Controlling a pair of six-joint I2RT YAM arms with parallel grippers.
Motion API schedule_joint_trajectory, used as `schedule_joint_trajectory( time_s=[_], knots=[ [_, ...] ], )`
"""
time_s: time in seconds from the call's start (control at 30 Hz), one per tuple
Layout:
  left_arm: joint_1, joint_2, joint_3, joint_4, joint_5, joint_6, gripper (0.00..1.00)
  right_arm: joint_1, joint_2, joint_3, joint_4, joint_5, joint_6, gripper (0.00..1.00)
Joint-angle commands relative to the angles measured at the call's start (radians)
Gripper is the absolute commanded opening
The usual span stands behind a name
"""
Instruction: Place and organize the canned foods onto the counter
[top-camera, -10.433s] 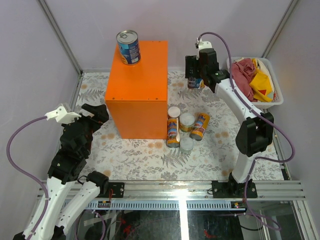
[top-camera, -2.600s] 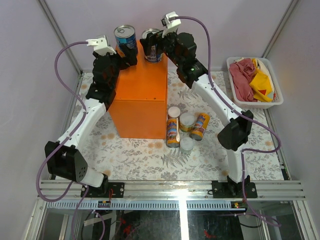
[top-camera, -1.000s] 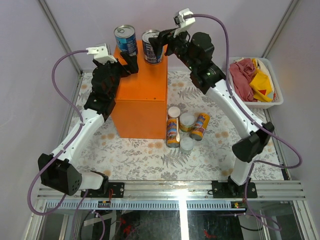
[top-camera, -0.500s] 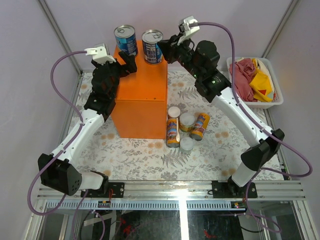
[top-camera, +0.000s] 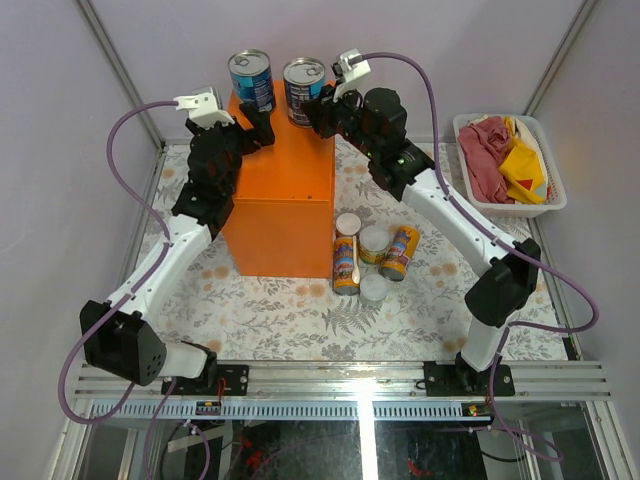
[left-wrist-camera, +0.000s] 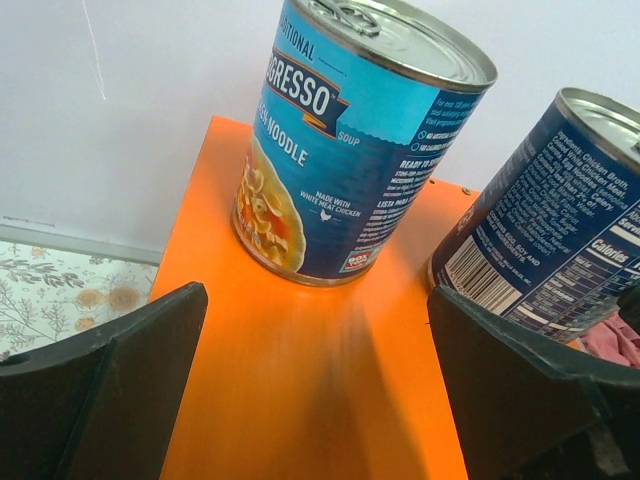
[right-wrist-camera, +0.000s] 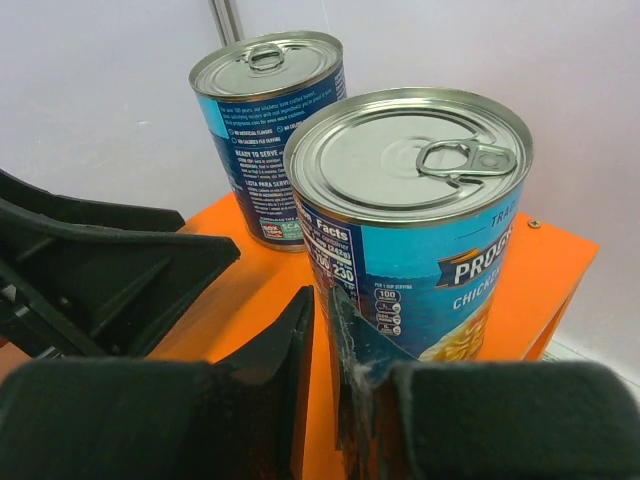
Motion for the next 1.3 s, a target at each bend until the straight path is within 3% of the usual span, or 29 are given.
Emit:
schedule_joint_trajectory(
  time_s=[0.0,0.73,1.27],
  knots=[
    [0.000,0.016,0.039,0.033,-0.023,0.028,0.91,0.007,0.001,0.026,0.062,0.005,0.003,0.17],
    [0.045,0.085,0.080,0.065,0.006,0.008,0.91,-0.006,0.110,0.143,0.039,0.021,-0.014,0.17],
    [0.050,0.109,0.087,0.088,0.021,-0.013,0.91,-0.008,-0.018,0.009,0.034,0.071,-0.065,0.22]
  ],
)
